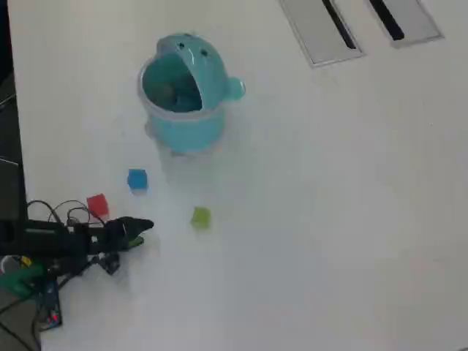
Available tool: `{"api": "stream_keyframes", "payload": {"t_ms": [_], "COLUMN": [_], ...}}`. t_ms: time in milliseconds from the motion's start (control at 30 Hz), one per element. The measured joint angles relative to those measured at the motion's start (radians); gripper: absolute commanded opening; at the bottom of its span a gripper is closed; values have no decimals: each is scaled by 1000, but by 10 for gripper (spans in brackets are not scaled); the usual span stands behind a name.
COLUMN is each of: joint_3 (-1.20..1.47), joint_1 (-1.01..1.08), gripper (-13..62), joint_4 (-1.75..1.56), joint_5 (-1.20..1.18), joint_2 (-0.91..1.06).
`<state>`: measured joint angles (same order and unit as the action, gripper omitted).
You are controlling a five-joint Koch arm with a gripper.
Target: Grasp RGB lego blocks and put them in the bin one by one.
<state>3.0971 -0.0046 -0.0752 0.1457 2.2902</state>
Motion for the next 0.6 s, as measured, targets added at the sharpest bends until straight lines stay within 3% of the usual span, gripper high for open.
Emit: {"api": "stream_keyframes", "payload": {"t_ms": [600], "joint_3": [0], "joint_1": [18], "gripper": [337], "joint_4": [-190], "joint_5": [43], "joint_2": [-2]}}
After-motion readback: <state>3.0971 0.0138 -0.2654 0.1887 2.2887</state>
